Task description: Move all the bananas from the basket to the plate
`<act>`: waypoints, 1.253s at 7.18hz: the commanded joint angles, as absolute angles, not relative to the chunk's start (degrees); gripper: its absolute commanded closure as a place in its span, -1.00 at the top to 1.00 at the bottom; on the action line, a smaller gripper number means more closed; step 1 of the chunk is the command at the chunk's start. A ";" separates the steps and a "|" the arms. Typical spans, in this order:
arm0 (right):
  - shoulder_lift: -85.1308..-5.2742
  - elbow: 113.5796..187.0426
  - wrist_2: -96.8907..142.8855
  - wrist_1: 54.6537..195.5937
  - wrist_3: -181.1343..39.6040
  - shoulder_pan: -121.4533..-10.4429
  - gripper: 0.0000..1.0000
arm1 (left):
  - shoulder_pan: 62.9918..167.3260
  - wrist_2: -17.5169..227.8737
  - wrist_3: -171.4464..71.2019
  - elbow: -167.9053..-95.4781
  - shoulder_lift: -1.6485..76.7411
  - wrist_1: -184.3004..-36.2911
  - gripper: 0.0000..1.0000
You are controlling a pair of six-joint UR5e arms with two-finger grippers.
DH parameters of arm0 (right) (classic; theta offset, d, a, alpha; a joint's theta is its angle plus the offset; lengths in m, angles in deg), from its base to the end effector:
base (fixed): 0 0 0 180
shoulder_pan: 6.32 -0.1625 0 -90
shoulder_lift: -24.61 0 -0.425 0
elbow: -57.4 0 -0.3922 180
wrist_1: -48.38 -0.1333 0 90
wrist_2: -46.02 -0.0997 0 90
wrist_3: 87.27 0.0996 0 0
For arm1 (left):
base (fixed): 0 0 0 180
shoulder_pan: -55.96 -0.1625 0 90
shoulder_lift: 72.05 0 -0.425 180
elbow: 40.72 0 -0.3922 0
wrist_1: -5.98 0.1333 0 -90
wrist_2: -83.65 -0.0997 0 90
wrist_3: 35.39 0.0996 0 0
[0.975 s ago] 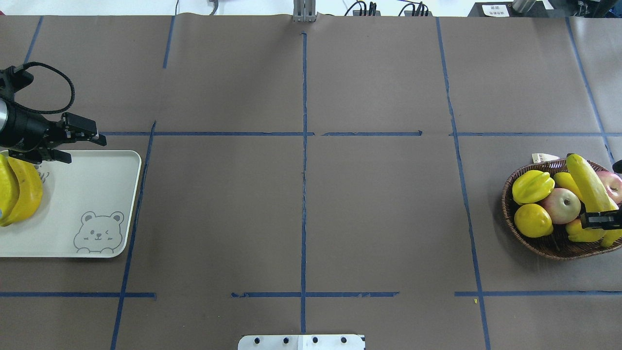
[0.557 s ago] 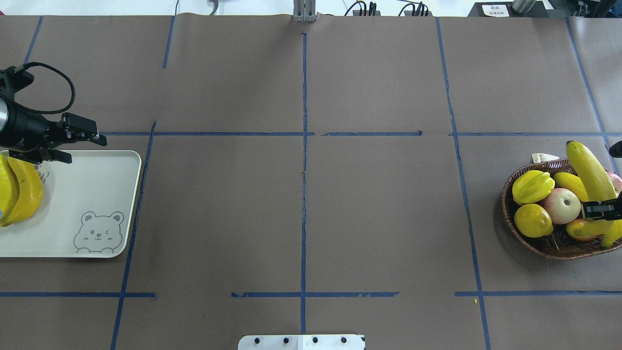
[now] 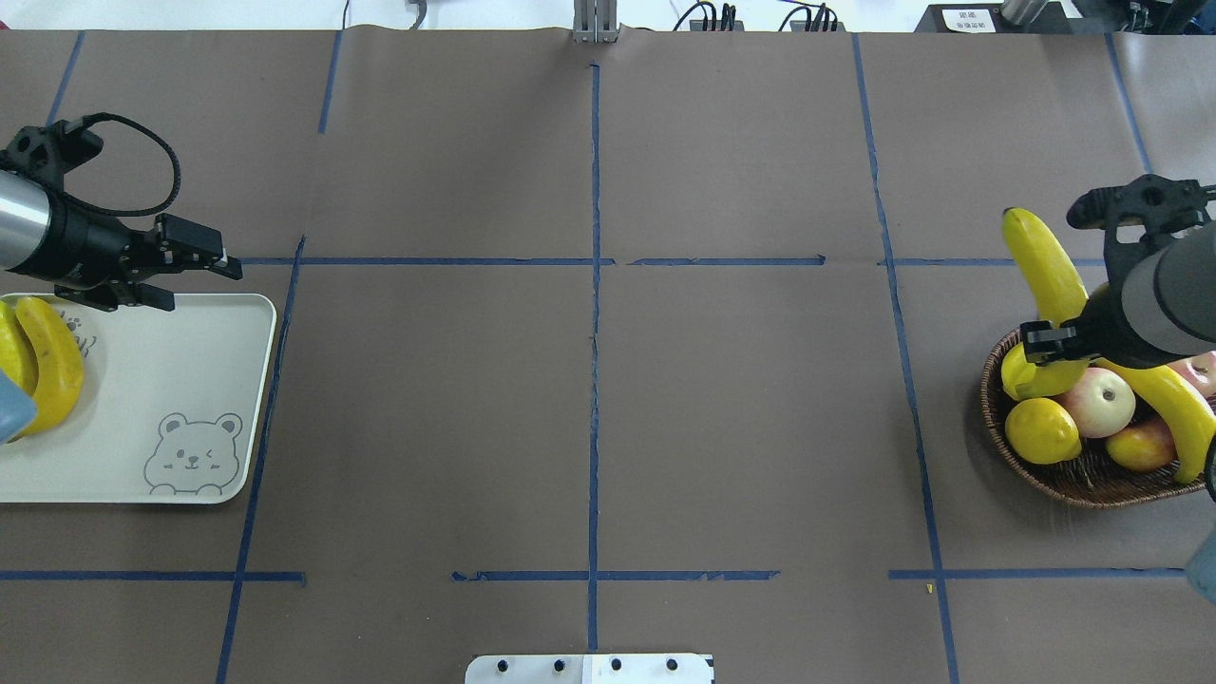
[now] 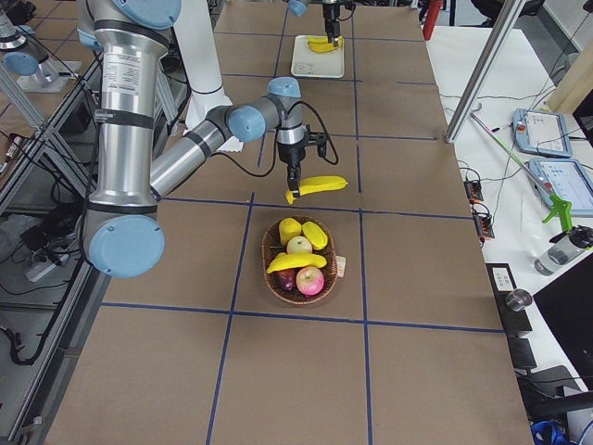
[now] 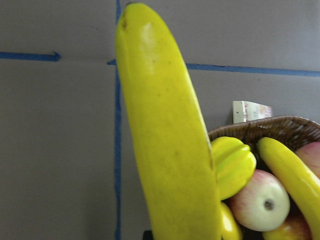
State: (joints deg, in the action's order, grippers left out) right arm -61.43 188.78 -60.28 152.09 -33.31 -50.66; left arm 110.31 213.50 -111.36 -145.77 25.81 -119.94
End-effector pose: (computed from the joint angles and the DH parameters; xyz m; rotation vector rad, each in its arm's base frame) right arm -0.2411 -0.3829 0.3366 0.1420 -0.5977 0.0618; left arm 0.2562 -0.4764 0.3851 0.0296 1.1658 -0.2658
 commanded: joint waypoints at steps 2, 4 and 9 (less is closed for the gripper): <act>-45.22 179.78 -61.12 147.56 -19.80 -42.64 -0.91 | 108.26 213.46 -111.24 -145.49 35.69 -120.58 0.99; -45.01 174.68 -60.51 127.68 -11.90 -38.50 -0.93 | 105.89 213.46 -111.68 -144.35 41.03 -120.49 0.99; -32.20 162.29 -51.13 112.91 -0.35 -31.46 -0.92 | 95.87 199.15 -119.04 -143.12 50.20 -120.40 0.98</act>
State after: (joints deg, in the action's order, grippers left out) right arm -35.91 165.92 -54.68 114.79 -2.01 -33.05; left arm 97.55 202.13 -117.33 -143.37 48.80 -120.46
